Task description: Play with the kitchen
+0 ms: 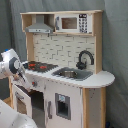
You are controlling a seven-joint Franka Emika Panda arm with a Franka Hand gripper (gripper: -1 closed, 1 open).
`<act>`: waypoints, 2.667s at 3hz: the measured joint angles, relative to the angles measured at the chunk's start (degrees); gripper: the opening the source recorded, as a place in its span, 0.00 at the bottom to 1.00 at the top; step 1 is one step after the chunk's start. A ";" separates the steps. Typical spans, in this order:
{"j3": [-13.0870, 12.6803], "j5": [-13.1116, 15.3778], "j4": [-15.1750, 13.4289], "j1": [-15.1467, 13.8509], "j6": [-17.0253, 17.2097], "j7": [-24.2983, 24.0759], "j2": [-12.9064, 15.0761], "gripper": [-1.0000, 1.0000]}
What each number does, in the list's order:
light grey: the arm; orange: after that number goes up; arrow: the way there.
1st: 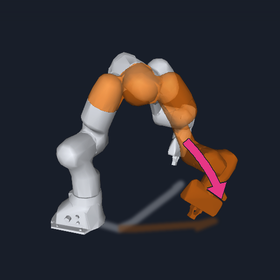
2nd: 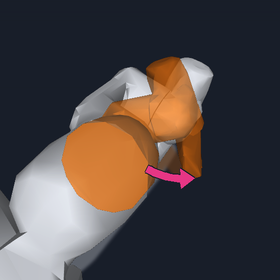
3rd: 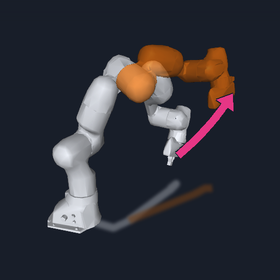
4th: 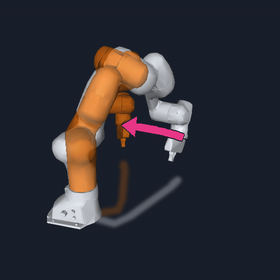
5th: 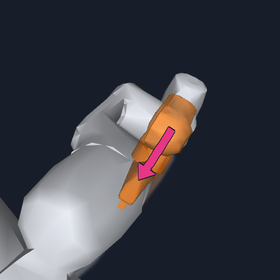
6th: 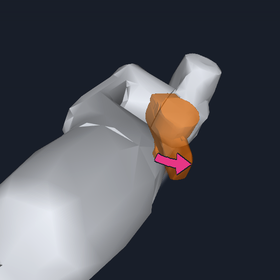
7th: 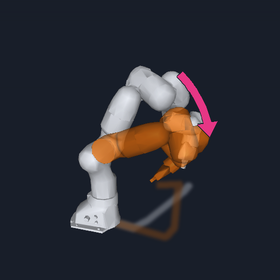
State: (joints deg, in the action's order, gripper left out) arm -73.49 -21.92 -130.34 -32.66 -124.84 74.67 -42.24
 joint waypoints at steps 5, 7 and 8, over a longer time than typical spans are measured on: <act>-16.87 0.04 4.27 -18.06 -4.39 10.76 8.38 1.00; -19.19 0.04 5.11 -20.57 -5.35 10.83 8.38 0.00; -20.37 0.04 6.26 -22.02 -5.37 10.85 8.37 0.00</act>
State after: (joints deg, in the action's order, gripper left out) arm -93.86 -21.88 -124.08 -54.68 -130.21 85.53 -33.87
